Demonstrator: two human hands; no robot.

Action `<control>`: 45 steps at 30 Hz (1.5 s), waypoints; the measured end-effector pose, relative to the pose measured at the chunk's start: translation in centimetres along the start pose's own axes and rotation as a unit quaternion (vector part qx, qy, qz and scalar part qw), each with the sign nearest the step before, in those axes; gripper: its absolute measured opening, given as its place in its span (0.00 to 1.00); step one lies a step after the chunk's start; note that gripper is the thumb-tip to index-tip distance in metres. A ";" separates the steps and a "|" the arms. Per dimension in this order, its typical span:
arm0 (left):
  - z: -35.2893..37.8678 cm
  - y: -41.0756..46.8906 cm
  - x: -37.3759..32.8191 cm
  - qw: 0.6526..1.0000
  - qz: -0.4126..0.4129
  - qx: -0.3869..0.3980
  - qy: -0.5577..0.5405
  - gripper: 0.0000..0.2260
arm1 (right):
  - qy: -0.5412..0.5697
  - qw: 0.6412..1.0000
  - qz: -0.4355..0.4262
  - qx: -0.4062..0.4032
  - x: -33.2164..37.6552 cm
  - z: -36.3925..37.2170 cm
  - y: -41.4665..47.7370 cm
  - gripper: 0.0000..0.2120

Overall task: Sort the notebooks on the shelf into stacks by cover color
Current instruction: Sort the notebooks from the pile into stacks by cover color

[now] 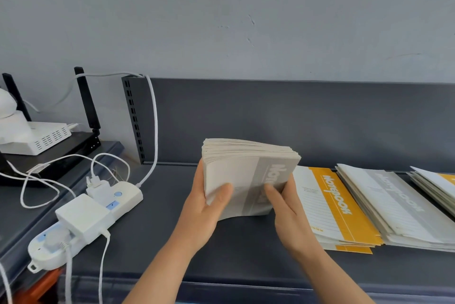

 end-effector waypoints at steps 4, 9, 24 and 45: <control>0.1 0.6 -0.1 1.000 -0.001 0.004 -0.026 0.32 | -0.009 0.999 0.029 -0.018 0.4 -0.2 0.6 0.12; 0.2 2.5 -0.6 0.999 -0.035 0.011 0.019 0.13 | 0.019 0.998 0.051 -0.042 0.2 -0.6 3.3 0.11; -2.2 3.1 -3.0 0.990 -0.060 0.088 -0.094 0.23 | 0.096 0.976 0.193 -0.006 0.3 -1.5 4.8 0.10; -1.6 3.0 -3.2 0.989 -0.062 0.087 -0.100 0.27 | 0.190 0.952 0.241 -0.005 0.5 -2.7 3.7 0.12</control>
Point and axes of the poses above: each hand's wrist, its own y-axis towards the middle knuckle, its own z-axis out of the palm, x = y × z, the point moved 4 cm from there along y, towards the middle knuckle, and after that the axes turned 13 degrees about y, right-handed, at the moved point
